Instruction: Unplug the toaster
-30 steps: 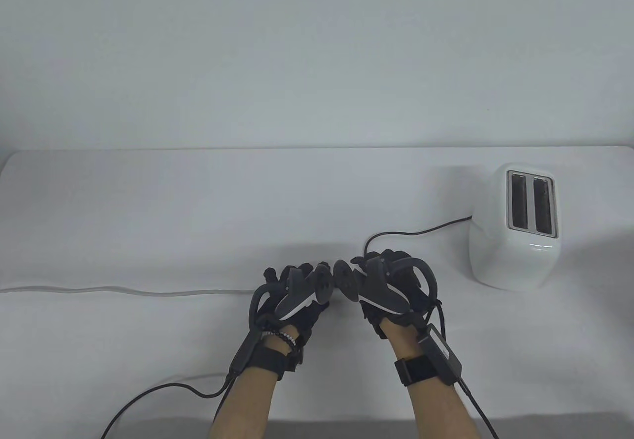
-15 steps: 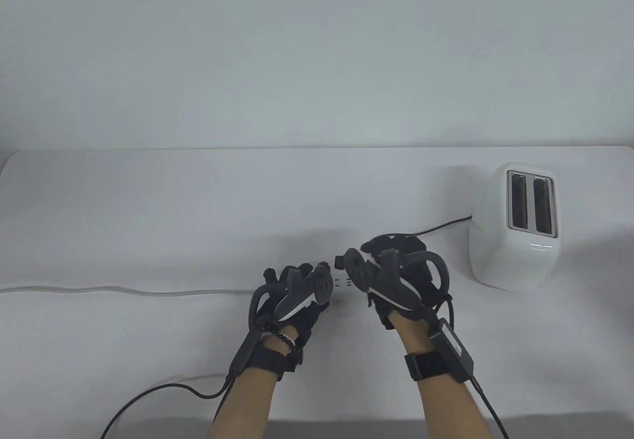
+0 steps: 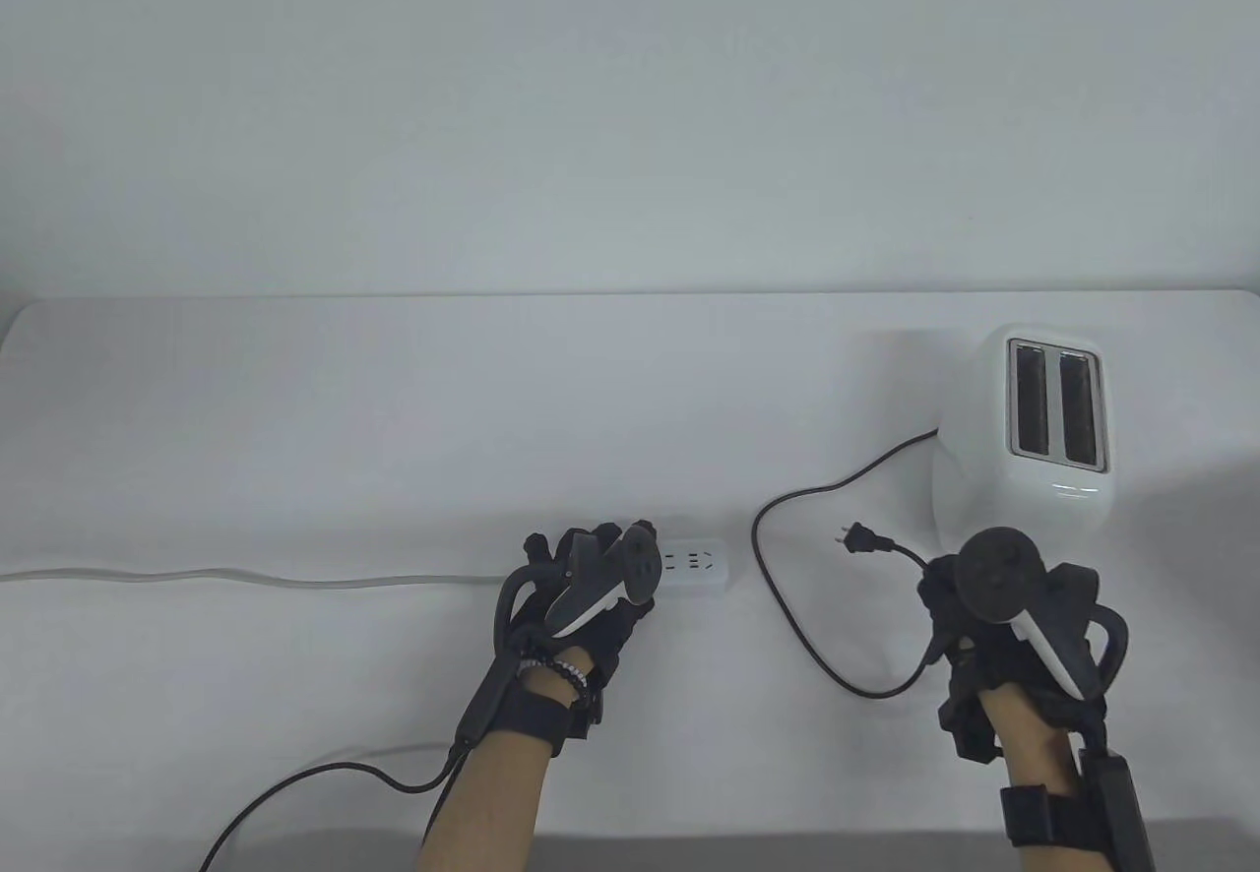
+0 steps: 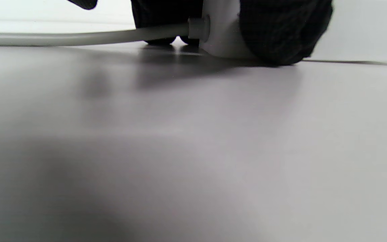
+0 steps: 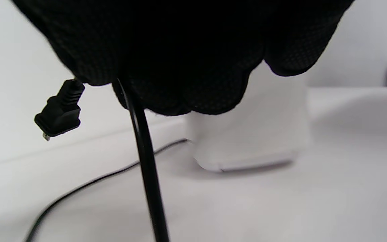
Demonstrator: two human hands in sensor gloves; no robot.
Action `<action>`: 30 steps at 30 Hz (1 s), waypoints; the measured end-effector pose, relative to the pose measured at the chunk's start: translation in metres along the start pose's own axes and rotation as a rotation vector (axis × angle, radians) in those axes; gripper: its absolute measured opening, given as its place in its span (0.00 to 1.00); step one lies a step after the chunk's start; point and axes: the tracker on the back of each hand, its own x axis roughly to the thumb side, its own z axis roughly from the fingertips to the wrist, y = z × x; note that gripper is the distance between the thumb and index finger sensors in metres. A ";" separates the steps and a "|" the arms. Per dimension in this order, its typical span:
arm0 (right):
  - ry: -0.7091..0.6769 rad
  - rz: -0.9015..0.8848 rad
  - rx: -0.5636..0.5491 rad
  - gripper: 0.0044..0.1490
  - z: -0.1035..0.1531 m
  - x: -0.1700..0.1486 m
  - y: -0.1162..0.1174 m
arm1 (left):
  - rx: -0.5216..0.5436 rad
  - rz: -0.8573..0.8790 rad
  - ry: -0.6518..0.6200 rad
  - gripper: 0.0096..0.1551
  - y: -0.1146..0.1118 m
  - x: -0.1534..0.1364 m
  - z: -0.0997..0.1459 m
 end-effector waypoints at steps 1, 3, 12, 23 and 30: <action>0.039 0.002 0.022 0.25 -0.001 -0.010 0.004 | 0.000 -0.001 0.000 0.50 0.000 0.000 0.000; 0.100 -0.001 0.055 0.25 -0.003 -0.025 0.013 | 0.001 -0.003 0.000 0.50 0.000 0.000 0.000; 0.308 0.053 0.224 0.26 -0.017 -0.058 0.046 | 0.004 -0.004 0.000 0.50 0.000 0.000 0.000; 0.312 0.265 0.161 0.26 -0.022 -0.058 0.071 | -0.013 0.008 -0.002 0.49 -0.001 -0.002 0.000; 0.269 0.318 0.091 0.30 -0.020 -0.049 0.072 | -0.018 0.006 -0.003 0.50 -0.002 -0.002 0.001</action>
